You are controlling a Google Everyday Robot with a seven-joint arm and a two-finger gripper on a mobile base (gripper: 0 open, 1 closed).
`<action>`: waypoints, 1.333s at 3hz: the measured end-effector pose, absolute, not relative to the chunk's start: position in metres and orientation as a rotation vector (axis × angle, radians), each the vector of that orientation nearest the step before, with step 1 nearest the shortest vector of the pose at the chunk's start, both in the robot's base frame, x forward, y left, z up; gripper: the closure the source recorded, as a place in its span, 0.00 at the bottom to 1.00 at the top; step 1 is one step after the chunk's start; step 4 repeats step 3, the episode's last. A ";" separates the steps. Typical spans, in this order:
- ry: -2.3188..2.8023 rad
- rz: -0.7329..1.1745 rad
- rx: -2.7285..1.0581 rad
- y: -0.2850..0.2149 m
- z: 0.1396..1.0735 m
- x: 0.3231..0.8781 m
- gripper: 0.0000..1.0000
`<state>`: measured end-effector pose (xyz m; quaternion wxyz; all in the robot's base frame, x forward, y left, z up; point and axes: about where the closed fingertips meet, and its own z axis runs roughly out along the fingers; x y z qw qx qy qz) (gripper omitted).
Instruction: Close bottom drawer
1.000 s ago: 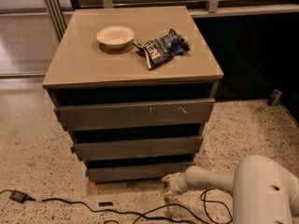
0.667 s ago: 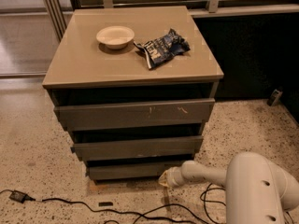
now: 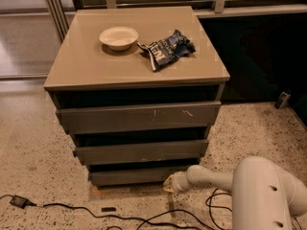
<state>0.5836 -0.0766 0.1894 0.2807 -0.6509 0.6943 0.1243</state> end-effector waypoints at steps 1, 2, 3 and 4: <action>1.861 0.333 -1.744 -0.077 0.189 0.584 0.20; 1.861 0.333 -1.745 -0.077 0.189 0.584 0.00; 1.861 0.333 -1.745 -0.076 0.189 0.584 0.00; 1.861 0.333 -1.745 -0.076 0.189 0.584 0.00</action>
Offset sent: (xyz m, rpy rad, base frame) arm 0.0000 0.0000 0.0000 0.0000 0.0000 0.0000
